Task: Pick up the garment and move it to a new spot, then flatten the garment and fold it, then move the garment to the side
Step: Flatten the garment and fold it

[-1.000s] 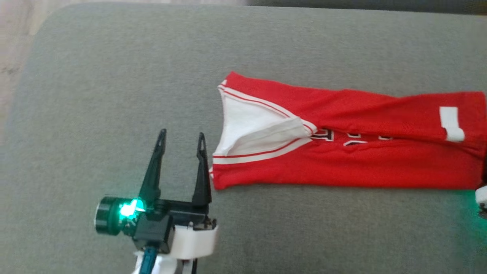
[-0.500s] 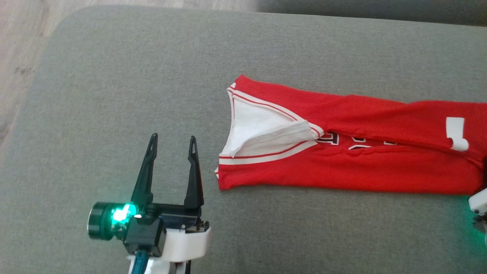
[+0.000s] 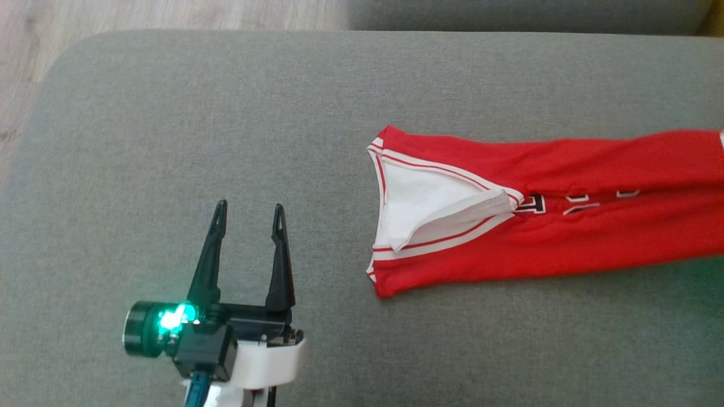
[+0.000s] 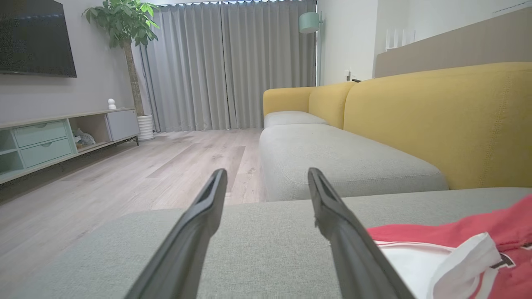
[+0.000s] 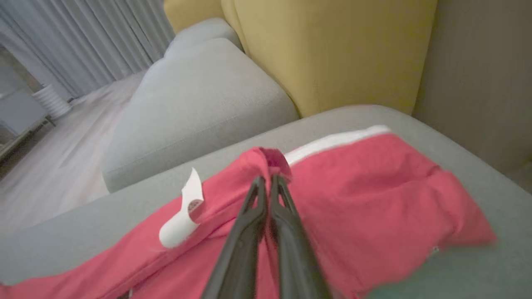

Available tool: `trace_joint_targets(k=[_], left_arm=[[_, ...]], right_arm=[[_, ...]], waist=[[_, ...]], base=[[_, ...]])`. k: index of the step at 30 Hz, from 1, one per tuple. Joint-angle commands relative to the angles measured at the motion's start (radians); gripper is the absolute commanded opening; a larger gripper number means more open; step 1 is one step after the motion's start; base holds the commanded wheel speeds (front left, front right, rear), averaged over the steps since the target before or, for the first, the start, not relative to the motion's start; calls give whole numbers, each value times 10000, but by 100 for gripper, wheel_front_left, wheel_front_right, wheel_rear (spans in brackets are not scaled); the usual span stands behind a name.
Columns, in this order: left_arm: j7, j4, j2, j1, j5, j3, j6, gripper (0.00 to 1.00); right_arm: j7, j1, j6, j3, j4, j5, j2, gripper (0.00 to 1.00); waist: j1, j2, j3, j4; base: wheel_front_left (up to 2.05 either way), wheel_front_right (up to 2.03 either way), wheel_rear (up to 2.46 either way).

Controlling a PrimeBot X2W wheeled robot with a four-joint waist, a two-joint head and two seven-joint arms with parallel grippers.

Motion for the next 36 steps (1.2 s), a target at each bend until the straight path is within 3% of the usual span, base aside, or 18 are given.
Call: trace_joint_targets(k=[1, 4, 8, 13, 20, 31, 32, 33, 34, 36], left_arm=[[-49, -285, -76, -111, 144, 389, -35, 100], [-49, -245, -151, -99, 179, 456, -139, 100], [-49, -149, -239, -62, 192, 472, -298, 100], [-49, 12, -306, -97, 222, 497, -528, 100], [-49, 126, -381, -169, 237, 458, -712, 100], [-49, 332, -435, -234, 165, 355, -840, 100], [-49, 342, -437, -241, 161, 349, -834, 100], [-49, 346, -439, -245, 155, 345, -827, 100], [-49, 348, -440, -248, 152, 340, -824, 100], [-49, 360, -442, -241, 147, 340, -817, 100]], right_arm=[[62, -213, 67, 89, -601, 71, -304, 0], [502, -399, 67, 425, -1822, 151, 2, 0], [1098, -754, 67, 1161, -3174, 375, 950, 0], [1586, -1160, 67, 2590, -3719, 227, 2097, 0], [1647, -1487, 67, 4894, -2775, 143, 2832, 0], [688, -1646, 67, 7816, -466, 457, 2974, 0], [556, -1709, 67, 7981, -263, 504, 2975, 13], [422, -1767, 67, 8106, -71, 580, 2975, 80], [270, -1831, 67, 8225, 80, 676, 2976, 100], [6, -1927, 67, 8426, 284, 992, 2976, 100]], waist=[[0, 0, -29, -32], [0, 0, -74, -66], [0, 0, -148, -24], [0, 0, -242, 181], [0, 0, -231, 603], [0, 0, -146, 1188], [0, 0, -146, 1213], [0, 0, -149, 1237], [0, 0, -154, 1257], [0, 0, -182, 1274]], base=[[0, 0, 0], [0, 0, 0], [0, 0, 0], [0, 0, 0], [0, 0, 0], [0, 0, 0], [0, 0, 0], [0, 0, 0], [0, 0, 0], [0, 0, 0]])
